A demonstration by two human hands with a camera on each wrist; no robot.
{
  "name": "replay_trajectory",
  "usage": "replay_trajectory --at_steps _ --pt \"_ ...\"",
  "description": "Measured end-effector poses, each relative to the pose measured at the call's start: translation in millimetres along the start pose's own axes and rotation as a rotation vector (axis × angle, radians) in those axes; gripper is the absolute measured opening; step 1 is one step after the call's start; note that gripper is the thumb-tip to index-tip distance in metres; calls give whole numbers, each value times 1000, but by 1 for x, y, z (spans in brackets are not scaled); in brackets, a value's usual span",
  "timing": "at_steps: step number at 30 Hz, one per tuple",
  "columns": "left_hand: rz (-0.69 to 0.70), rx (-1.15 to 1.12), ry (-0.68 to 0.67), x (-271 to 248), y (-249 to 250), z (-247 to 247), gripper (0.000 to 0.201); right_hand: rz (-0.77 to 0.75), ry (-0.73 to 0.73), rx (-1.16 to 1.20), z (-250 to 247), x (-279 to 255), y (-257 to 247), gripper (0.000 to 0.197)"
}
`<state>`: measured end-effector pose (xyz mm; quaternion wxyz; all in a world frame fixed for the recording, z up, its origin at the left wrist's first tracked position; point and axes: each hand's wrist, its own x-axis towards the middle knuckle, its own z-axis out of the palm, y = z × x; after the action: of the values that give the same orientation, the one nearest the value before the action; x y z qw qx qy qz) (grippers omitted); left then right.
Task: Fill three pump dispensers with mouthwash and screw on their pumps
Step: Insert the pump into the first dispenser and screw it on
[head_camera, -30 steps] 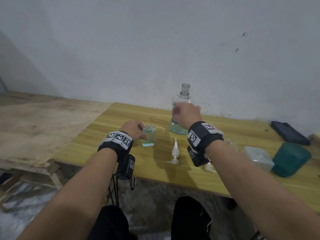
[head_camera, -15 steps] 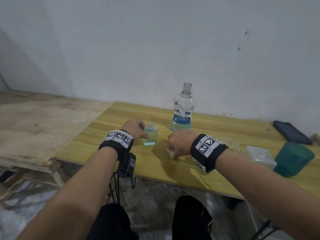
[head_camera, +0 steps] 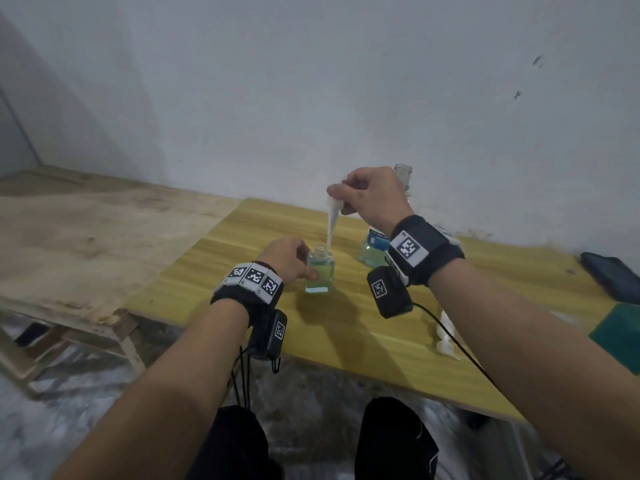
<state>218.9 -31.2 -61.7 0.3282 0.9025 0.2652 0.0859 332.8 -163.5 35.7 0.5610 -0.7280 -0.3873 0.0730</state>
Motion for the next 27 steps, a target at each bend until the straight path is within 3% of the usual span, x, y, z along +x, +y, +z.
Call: replay_trajectory --at_steps 9,15,21,27 --pt "3 37 2 0 1 0 46 -80 76 -11 17 6 6 18" --pt "-1 29 -3 0 0 -1 49 -56 -14 -84 29 -1 28 20" --pt "-8 21 6 -1 1 -1 46 20 -32 16 33 -13 50 22" --pt "-10 8 0 -3 3 -1 48 10 -138 -143 35 -23 70 25"
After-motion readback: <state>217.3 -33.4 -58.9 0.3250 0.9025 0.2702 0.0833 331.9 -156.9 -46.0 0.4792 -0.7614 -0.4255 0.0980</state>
